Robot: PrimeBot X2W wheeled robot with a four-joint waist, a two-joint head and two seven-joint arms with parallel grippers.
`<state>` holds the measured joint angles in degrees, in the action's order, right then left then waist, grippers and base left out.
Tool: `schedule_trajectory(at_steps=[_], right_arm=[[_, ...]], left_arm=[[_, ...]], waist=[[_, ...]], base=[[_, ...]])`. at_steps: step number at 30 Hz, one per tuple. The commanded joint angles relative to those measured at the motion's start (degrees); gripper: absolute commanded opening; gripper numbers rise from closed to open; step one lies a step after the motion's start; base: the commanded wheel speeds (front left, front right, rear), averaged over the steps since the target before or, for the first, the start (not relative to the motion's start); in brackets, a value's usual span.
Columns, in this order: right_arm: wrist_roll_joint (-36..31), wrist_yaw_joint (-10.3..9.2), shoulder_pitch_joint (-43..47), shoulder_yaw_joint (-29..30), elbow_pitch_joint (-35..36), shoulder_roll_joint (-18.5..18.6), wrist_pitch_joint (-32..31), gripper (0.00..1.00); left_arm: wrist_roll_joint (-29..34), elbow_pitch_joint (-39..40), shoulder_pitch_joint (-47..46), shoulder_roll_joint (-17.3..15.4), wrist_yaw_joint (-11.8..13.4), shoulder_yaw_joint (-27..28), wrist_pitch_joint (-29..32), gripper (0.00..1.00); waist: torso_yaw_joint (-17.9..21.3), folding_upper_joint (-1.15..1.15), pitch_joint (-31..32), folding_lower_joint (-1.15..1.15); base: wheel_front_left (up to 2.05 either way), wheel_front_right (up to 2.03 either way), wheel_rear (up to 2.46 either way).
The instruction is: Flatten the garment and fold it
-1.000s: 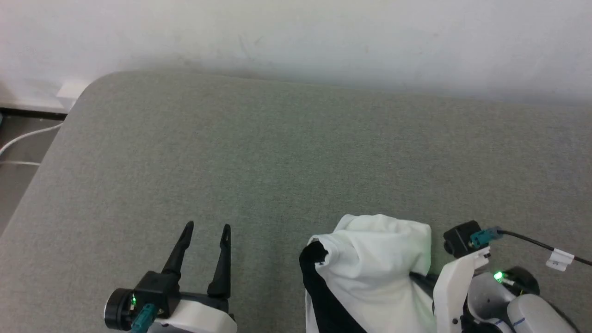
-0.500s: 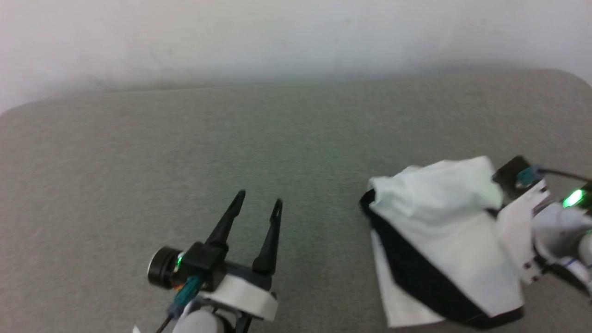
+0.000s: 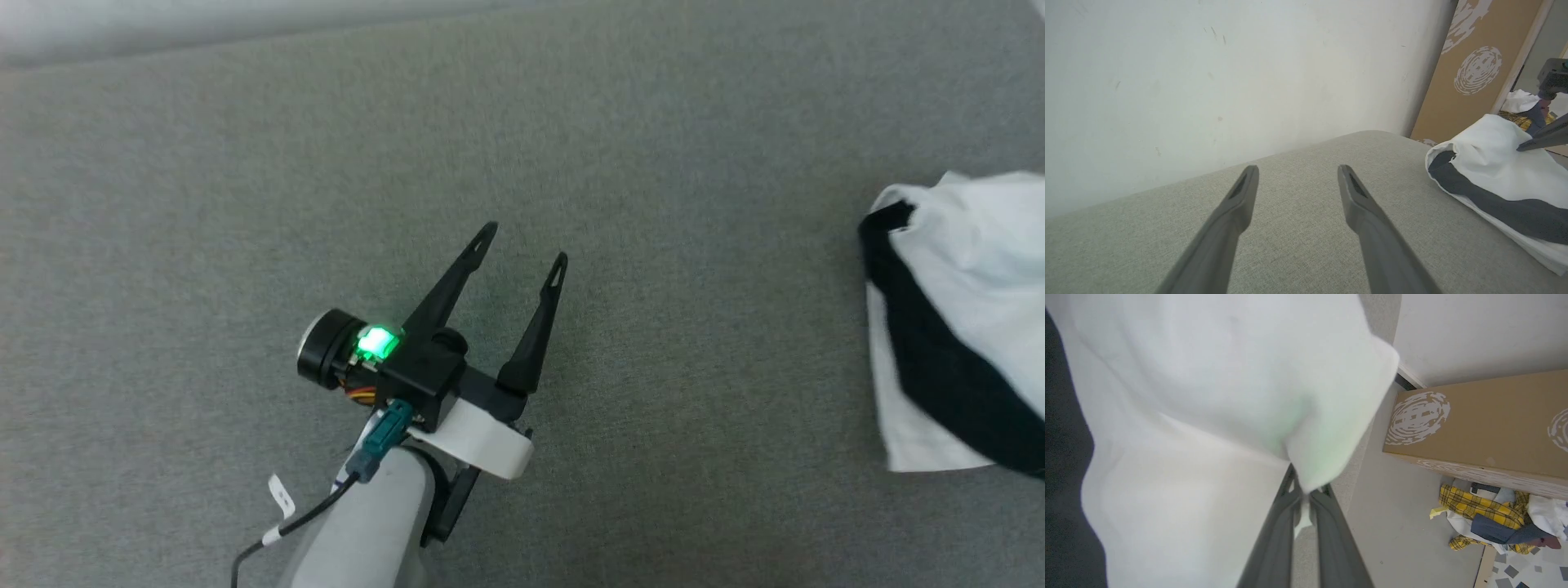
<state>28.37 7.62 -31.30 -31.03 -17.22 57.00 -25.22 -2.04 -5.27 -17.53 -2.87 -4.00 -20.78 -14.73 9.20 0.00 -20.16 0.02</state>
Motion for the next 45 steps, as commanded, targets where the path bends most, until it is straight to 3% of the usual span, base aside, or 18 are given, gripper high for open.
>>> schedule_trajectory(at_steps=[1, 8, 17, 18, 25, 35, 40, 45], right_arm=[[-0.42, -0.13, -1.98, -0.23, -2.35, 0.65, 2.55, 0.0], [-2.57, -0.13, -5.38, -0.47, -13.94, 1.22, 10.94, 0.0], [-4.67, -0.13, -9.26, 0.42, -26.58, -1.13, 16.3, 0.0], [-4.77, -0.13, -9.51, 0.56, -27.74, -1.37, 16.64, 1.0], [-5.31, -0.13, -11.58, 0.46, -31.02, -3.85, 19.16, 1.0], [-2.57, -0.13, -14.49, 1.74, -27.6, -8.34, 26.38, 1.0], [-1.13, -0.13, -13.79, 4.96, -22.75, -13.05, 32.22, 1.0], [-1.81, -0.13, -8.63, 10.88, -17.29, -19.53, 37.63, 1.0]], left_arm=[[0.62, 0.27, -1.38, -0.01, -0.42, -0.37, -0.27, 1.0], [1.12, 0.99, -3.52, -0.02, -0.62, -1.24, -0.27, 1.0], [0.73, 0.8, -3.36, -0.32, -0.18, -0.74, -0.27, 1.0], [0.64, 0.69, -3.25, -0.34, -0.13, -0.61, -0.27, 1.0], [-0.5, 0.13, -0.69, -0.33, 0.55, 0.9, -0.27, 1.0], [-2.44, 0.72, 6.77, -0.54, 2.49, 5.81, -0.27, 1.0], [-7.12, 1.6, 10.76, -0.34, 3.84, 11.42, -0.27, 1.0], [-7.05, 2.83, 13.88, -0.28, 5.37, 15.12, -0.27, 1.0]], waist=[[1.25, 0.0, -7.66, -0.02], [-0.9, 0.0, -11.47, -0.02], [-2.31, 0.0, -11.68, -0.02], [-2.37, 0.0, -11.29, -0.02], [-1.6, 0.0, -4.98, -0.02], [-0.94, 0.0, 8.88, -0.02], [-1.7, 0.0, 13.8, -0.02], [-2.94, 0.0, 16.74, -0.02]], base=[[0.0, 0.0, 0.0], [0.0, 0.0, 0.0], [0.0, 0.0, 0.0], [0.0, 0.0, 0.0], [0.0, 0.0, 0.0], [0.0, 0.0, 0.0], [0.0, 0.0, 0.0], [0.0, 0.0, 0.0]])
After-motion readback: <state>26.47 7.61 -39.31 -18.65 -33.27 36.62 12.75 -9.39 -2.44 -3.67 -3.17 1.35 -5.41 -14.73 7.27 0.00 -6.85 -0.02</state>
